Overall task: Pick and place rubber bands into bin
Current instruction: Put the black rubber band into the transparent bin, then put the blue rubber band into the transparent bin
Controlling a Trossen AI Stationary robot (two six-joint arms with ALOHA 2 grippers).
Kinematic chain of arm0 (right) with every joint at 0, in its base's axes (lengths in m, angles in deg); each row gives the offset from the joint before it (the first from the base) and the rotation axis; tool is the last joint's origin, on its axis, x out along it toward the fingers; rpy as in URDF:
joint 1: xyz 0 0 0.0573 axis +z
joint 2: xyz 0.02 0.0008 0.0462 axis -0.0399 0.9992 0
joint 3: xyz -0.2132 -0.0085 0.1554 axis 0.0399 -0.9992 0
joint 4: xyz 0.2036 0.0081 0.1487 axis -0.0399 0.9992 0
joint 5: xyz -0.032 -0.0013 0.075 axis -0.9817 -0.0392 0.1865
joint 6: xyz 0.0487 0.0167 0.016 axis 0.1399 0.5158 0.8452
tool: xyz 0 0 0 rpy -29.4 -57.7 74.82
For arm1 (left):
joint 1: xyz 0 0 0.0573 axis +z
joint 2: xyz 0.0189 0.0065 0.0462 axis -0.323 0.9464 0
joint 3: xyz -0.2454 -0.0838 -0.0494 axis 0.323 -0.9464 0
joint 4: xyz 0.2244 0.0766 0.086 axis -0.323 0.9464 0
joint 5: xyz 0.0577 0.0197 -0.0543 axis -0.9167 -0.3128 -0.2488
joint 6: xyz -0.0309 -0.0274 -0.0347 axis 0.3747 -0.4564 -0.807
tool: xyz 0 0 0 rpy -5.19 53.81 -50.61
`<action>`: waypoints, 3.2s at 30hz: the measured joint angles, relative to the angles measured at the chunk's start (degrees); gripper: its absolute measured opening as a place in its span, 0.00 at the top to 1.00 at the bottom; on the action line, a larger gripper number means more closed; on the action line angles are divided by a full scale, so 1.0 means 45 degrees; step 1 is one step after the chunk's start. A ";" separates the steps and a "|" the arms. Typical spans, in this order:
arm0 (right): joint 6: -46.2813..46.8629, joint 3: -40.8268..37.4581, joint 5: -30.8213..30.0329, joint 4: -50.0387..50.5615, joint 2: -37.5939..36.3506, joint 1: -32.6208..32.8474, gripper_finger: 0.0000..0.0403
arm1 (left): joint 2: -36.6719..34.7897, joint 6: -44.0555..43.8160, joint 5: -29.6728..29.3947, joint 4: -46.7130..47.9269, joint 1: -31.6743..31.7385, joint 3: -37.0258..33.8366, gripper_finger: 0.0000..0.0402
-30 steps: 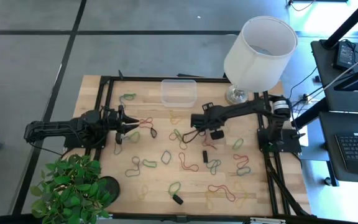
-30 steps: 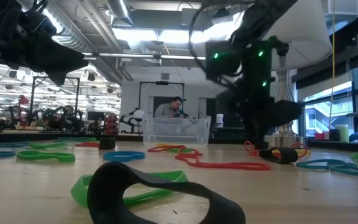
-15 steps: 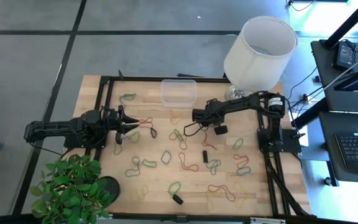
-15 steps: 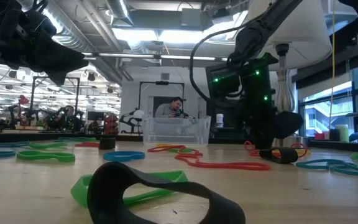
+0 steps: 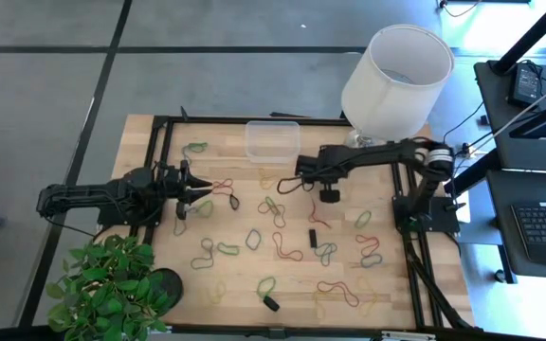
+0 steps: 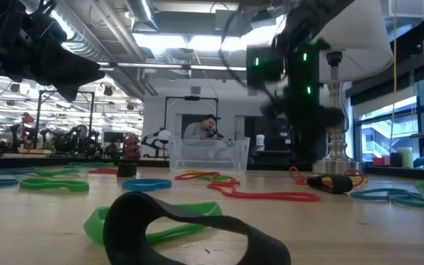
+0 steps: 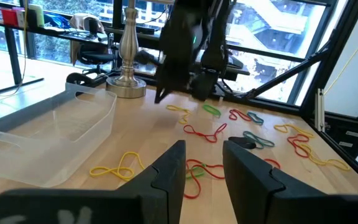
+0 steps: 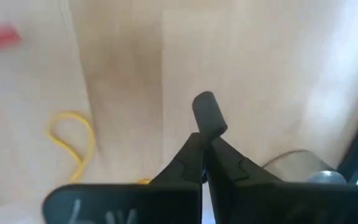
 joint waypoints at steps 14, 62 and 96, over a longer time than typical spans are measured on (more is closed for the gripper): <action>0.1224 0.3102 -0.0430 -0.2428 -0.1039 0.0158 0.99 | 0.0000 0.0001 -0.0005 -0.0001 0.0000 -0.0002 0.75; 0.2642 0.7809 0.0167 -0.0638 0.2689 -0.0680 0.89 | 0.0007 0.0000 0.0000 -0.0005 0.0000 -0.0003 0.75; 0.6594 -0.7822 -0.0435 -1.4971 -0.4660 0.5058 0.97 | 0.0007 0.0000 0.0000 -0.0058 0.0000 -0.0003 0.75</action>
